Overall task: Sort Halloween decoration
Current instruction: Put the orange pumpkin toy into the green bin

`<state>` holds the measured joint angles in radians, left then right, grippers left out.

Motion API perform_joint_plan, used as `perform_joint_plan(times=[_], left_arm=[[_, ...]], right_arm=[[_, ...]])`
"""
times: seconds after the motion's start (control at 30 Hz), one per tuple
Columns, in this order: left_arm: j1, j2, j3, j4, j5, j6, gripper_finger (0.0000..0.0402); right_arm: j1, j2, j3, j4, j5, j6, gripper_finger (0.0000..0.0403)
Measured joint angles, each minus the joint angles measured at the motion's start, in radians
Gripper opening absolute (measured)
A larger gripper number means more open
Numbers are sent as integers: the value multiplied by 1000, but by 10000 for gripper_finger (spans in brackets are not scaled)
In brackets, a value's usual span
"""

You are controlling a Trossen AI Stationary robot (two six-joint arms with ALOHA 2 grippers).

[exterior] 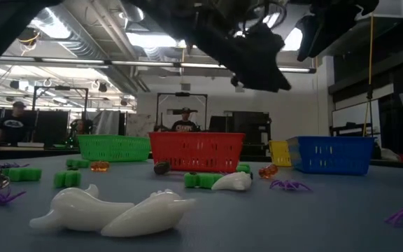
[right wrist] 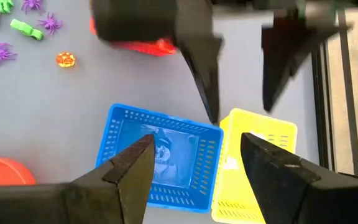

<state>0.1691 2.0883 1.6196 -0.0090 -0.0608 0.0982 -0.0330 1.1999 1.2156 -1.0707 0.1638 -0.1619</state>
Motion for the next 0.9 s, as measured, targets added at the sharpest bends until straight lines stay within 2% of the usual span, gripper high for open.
perform_joint_plan(times=[0.5, 0.7, 0.9], left_arm=[[-94, -250, 0, -776, 42, -39, 218], [-145, -279, -1, -1068, 53, -96, 218], [-203, -278, -124, -1092, 62, -162, 218]], right_arm=[[0, 0, 0, -1, 0, 0, 237], [0, 0, 0, 0, 0, 0, 237], [0, 0, 0, 3, 0, 0, 237]])
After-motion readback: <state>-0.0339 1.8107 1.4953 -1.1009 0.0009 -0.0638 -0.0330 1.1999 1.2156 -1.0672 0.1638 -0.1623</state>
